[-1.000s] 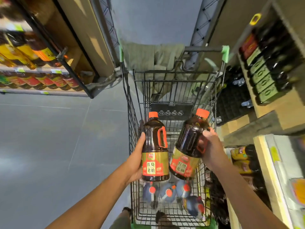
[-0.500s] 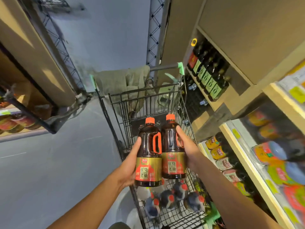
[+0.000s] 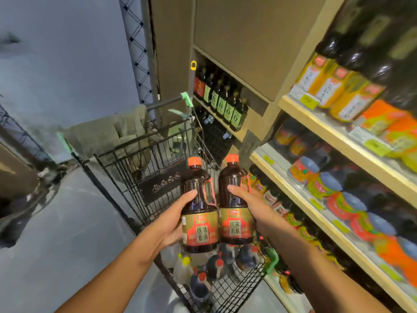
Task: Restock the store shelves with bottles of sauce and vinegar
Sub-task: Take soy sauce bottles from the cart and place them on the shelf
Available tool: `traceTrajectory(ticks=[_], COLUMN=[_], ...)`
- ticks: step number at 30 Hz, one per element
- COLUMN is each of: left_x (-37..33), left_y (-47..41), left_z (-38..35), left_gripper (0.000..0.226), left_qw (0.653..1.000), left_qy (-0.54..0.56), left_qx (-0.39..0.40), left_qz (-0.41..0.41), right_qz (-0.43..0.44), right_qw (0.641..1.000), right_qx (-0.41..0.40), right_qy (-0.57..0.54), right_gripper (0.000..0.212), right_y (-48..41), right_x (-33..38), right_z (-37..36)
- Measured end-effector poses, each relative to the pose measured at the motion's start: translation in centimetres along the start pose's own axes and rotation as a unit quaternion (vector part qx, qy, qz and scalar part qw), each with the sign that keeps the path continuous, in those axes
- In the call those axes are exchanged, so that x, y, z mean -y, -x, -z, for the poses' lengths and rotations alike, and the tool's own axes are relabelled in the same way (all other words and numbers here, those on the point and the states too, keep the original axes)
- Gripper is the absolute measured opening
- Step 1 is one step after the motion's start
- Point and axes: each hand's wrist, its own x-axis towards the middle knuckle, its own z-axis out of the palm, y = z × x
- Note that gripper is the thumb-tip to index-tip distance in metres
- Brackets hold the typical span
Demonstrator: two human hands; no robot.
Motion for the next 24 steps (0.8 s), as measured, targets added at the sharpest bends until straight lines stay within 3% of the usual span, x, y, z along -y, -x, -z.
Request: traceTrajectory(ticks=[7,16,24], left_x=[3.1,12.5,25.0], left_y=[-2.5,-3.5,0.3], left_z=[-6.8,-16.6,-26.2], left_gripper=[0.049,0.084,0.067], left_qw=[0.995,0.962,0.926], left_qy=[-0.084,-0.226,-0.296], left_qx=[0.055,0.145,0.225], left_qz=[0.018,0.051,0.073], right_qz=[0.022,0.046,0.079], right_qw=[0.994,0.958,0.906], right_qx=[-0.1,-0.249,-0.365], right_qy=[-0.043,-0.133,-0.199], right_gripper=[0.066,0.077,0.073], right_y=[6.4,19.0,35.0], right_x=[-1.4,-7.3,-15.0], right_z=[7.3,17.0,24.6])
